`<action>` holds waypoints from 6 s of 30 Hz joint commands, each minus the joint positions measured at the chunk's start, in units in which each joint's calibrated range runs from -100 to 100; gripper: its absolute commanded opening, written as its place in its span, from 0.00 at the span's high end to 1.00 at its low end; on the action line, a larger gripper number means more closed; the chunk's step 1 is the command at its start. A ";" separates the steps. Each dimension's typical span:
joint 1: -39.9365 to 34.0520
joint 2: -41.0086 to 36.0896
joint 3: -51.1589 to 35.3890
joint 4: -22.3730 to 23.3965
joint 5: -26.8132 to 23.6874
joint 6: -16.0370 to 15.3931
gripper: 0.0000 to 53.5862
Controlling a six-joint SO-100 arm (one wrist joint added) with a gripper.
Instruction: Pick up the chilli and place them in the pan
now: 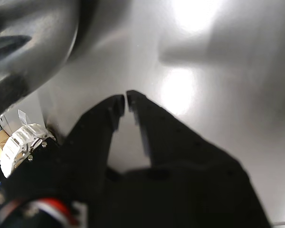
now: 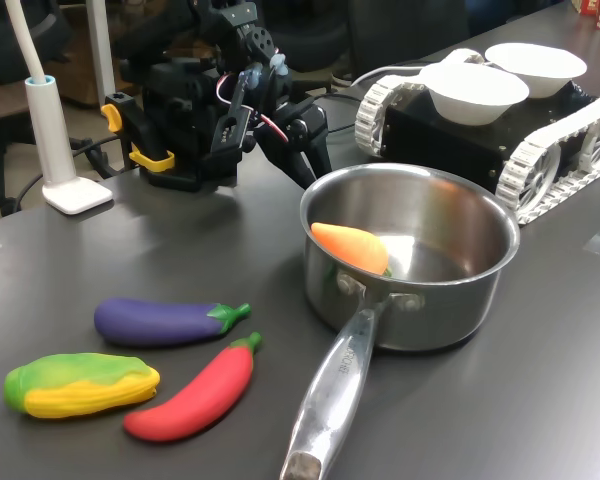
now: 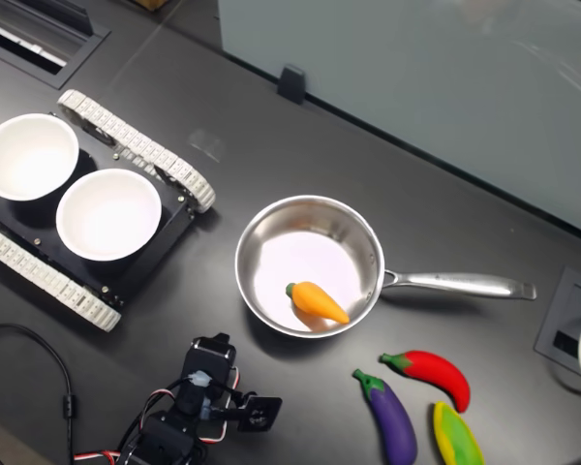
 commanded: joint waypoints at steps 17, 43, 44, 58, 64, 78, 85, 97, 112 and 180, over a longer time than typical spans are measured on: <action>-0.50 -0.66 -1.10 -2.95 0.39 -0.06 1.00; -0.50 -0.66 -1.10 -2.95 0.39 -0.06 1.00; -0.50 -0.66 -1.10 -2.95 0.39 -0.06 1.00; -0.50 -0.66 -1.10 -2.95 0.39 -0.06 1.00; -2.22 -0.66 -1.10 -2.87 1.42 -0.06 1.00; -4.17 -0.66 -1.01 -2.61 2.59 -0.06 1.00; -4.17 -0.66 -1.01 -2.61 2.69 -0.06 1.00; -4.17 -0.66 -1.01 -2.61 2.69 -0.06 1.00; -4.17 -0.66 -1.01 -2.61 2.69 -0.06 1.00; -9.21 -0.66 -1.01 -1.76 5.71 0.02 1.00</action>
